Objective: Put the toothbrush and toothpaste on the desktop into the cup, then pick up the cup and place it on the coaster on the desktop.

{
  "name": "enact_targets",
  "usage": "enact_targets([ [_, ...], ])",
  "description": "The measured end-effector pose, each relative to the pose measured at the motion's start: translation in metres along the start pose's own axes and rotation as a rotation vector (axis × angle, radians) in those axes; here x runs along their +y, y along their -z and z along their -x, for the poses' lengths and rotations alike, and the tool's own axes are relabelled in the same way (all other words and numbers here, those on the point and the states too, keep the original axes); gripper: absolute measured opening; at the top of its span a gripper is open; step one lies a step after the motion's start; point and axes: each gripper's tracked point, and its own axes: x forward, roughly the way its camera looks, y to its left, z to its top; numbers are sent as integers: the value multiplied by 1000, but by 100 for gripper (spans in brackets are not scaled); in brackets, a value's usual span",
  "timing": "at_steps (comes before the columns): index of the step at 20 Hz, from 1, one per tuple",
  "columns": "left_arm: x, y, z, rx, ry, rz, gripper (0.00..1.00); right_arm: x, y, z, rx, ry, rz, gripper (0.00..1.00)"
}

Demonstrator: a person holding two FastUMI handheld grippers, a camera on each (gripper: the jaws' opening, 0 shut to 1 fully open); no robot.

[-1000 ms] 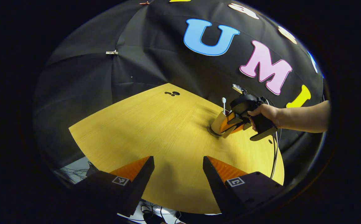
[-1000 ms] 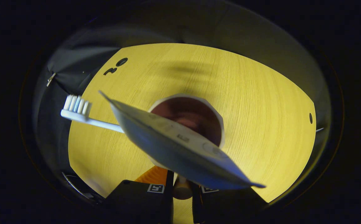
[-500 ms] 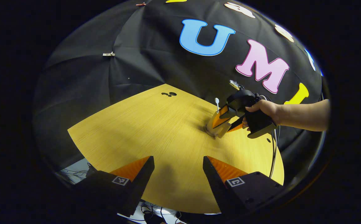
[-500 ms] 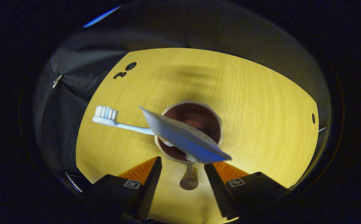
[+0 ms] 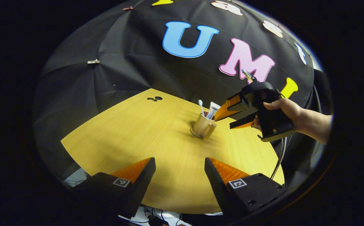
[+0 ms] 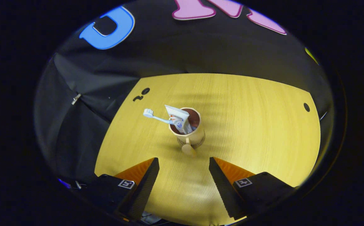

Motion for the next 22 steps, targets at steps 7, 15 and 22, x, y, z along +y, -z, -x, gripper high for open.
enact_targets([
  [7,-40,-36,12,-52,112,-105,98,-17,25,109,-283,47,-26,98],
  [15,-77,-65,51,-156,171,-227,98,-9,76,219,-611,130,45,98],
  [22,-104,-73,110,-259,300,-261,97,-6,129,276,-740,252,130,99],
])
